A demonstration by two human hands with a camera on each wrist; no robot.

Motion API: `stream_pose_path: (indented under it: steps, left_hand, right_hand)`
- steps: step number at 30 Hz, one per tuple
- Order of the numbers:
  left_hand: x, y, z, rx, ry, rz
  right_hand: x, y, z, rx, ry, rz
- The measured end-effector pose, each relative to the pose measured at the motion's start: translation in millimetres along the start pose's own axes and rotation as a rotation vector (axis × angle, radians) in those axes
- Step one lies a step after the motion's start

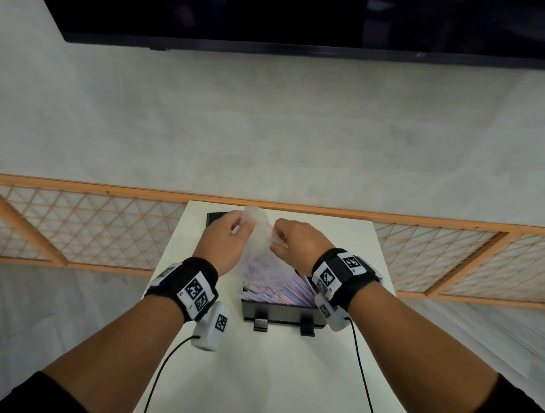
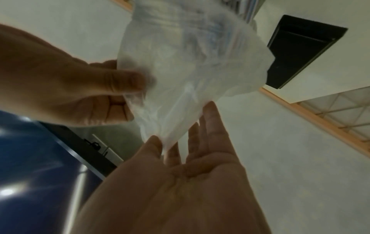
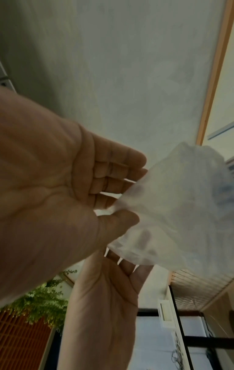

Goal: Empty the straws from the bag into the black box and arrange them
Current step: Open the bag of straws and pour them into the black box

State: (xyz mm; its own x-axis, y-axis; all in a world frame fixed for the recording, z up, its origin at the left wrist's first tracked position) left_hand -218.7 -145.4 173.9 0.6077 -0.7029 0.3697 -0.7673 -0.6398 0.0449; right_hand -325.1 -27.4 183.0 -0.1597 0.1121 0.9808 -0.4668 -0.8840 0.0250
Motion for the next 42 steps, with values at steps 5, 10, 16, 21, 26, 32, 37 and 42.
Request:
stream_pose_path:
  steps: [5, 10, 16, 21, 26, 32, 37, 42]
  left_hand:
    - [1, 5, 26, 0.092, 0.132, -0.009]
    - [9, 7, 41, 0.157, 0.050, -0.088]
    - [11, 6, 53, 0.195, -0.177, -0.148]
    - [2, 4, 85, 0.285, -0.279, -0.145]
    - [-20, 1, 81, 0.236, -0.286, -0.023]
    - [-39, 1, 92, 0.248, -0.243, 0.091]
    - [-27, 1, 67, 0.136, -0.285, 0.104]
    - [22, 4, 16, 0.070, -0.370, -0.036]
  right_hand:
    - [-13, -1, 3, -0.003, 0.024, 0.036]
    - [-8, 3, 13, 0.018, 0.013, 0.001]
    - [-3, 6, 18, 0.040, -0.003, -0.016]
    - [-13, 10, 20, 0.022, -0.058, 0.053]
    - [-29, 11, 18, -0.014, -0.072, 0.108]
    - [-25, 13, 17, -0.024, -0.068, 0.101]
    - [20, 6, 14, 0.012, -0.014, -0.061]
    - [81, 0, 23, 0.057, 0.084, -0.254]
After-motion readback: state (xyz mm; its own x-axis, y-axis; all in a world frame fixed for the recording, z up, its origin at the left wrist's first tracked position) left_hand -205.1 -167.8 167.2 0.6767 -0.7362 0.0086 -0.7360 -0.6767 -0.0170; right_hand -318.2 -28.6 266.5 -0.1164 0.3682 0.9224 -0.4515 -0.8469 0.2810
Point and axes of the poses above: each hand's wrist, its own y-axis towards the middle knuckle, its own x-axis out of the back of the hand, z = x × y, the point moved 10 cm from there along y, towards the middle knuckle, and after that the axes turned 11 degrees about -y, right-handed, at the moved point
